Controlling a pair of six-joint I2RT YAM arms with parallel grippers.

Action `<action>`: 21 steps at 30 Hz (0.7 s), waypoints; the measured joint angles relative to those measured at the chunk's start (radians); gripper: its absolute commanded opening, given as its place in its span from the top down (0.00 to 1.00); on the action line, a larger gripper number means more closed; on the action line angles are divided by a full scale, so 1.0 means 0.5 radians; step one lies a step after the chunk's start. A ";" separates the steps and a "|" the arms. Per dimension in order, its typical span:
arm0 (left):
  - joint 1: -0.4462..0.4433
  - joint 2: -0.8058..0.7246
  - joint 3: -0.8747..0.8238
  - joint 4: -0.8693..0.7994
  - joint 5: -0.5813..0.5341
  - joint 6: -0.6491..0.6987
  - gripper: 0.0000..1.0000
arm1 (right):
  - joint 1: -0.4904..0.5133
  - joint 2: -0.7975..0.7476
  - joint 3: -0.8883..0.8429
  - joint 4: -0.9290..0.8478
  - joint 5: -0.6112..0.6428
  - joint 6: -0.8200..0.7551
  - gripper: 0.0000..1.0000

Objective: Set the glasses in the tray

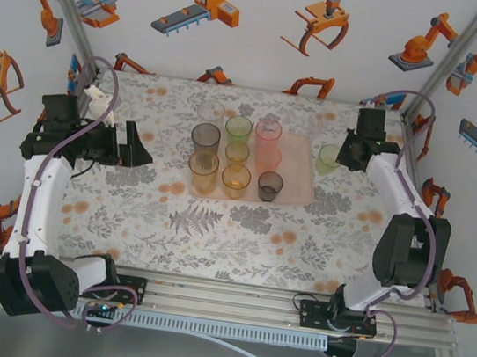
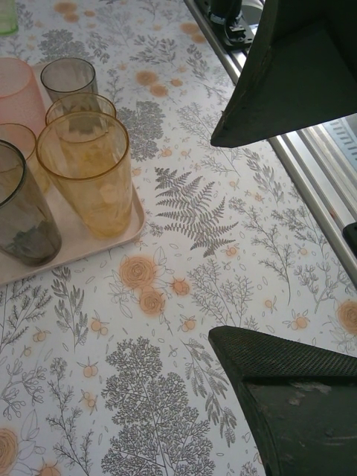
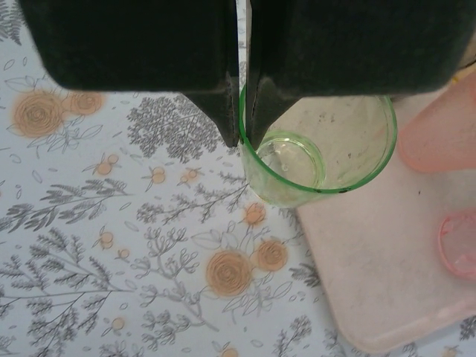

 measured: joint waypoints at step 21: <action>-0.002 0.030 0.000 0.000 0.005 0.000 0.03 | 0.497 -0.334 -0.430 0.016 0.233 0.114 0.98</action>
